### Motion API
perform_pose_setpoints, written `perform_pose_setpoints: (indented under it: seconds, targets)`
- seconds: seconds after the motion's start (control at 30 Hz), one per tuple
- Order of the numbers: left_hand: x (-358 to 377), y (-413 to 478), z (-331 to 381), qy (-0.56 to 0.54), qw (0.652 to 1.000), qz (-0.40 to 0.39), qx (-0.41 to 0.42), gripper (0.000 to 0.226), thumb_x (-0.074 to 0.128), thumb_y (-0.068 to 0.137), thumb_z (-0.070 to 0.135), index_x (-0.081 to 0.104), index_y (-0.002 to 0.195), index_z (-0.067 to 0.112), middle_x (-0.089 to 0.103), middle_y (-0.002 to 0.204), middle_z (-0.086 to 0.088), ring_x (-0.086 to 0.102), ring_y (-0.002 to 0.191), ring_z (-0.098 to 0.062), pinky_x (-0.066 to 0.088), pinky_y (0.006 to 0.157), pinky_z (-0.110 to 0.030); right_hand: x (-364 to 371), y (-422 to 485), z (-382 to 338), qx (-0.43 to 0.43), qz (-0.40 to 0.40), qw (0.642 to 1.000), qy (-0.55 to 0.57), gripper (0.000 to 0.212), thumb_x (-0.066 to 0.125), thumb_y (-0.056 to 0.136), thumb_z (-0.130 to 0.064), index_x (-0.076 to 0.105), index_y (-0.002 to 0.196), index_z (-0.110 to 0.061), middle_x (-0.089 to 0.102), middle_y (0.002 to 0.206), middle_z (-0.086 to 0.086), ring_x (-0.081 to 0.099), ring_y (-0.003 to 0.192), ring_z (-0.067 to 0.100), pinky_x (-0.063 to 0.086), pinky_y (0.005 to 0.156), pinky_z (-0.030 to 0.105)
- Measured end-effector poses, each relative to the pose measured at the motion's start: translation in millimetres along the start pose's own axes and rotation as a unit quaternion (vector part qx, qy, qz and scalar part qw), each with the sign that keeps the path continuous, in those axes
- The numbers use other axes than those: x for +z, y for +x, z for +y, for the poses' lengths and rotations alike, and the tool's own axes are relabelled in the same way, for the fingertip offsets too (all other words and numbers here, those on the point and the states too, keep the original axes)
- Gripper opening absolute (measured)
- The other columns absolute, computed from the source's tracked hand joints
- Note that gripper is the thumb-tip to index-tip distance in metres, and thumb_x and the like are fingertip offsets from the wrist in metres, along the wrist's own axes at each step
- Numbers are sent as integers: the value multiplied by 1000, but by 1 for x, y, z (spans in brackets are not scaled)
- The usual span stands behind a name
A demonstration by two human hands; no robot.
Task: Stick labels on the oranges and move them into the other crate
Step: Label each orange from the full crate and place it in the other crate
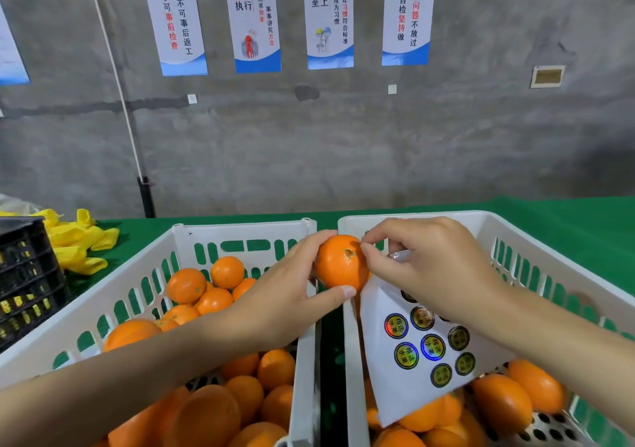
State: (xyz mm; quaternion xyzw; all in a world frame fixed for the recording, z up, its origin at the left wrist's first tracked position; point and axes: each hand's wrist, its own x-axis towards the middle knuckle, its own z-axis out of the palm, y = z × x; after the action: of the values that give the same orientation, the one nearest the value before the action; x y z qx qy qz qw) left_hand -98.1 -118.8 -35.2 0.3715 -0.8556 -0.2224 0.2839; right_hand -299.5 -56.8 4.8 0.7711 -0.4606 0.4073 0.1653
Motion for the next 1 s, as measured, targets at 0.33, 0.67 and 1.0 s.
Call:
perform_pose_setpoints:
  seconds: [0.33,0.67,1.0]
  targets:
    - [-1,-1,2,31,999,-12,-9,76,47,77,74,2,138,66,31,154,20,44,133,-7,45,110,-37,2,1,3,25,3,1000,-1,9,66,82,-30,72,80,-24,40,52,-19,42,51,8,40,53,29]
    - [-1,-1,-1,-26,999,-11,-23,85,46,81,69,2,151,50,32,156,13,44,136,-10,43,113,-38,5,0,3,13,-6,1000,12,10,67,82,-27,75,80,-21,43,53,-17,44,50,7,41,53,28]
    - [3,-2,-7,-99,994,-26,-31,74,41,89,70,10,152,47,42,148,15,46,132,-3,41,114,-34,8,-2,6,-25,-59,997,40,23,60,87,-35,80,95,-25,31,56,-37,42,53,-12,37,57,16]
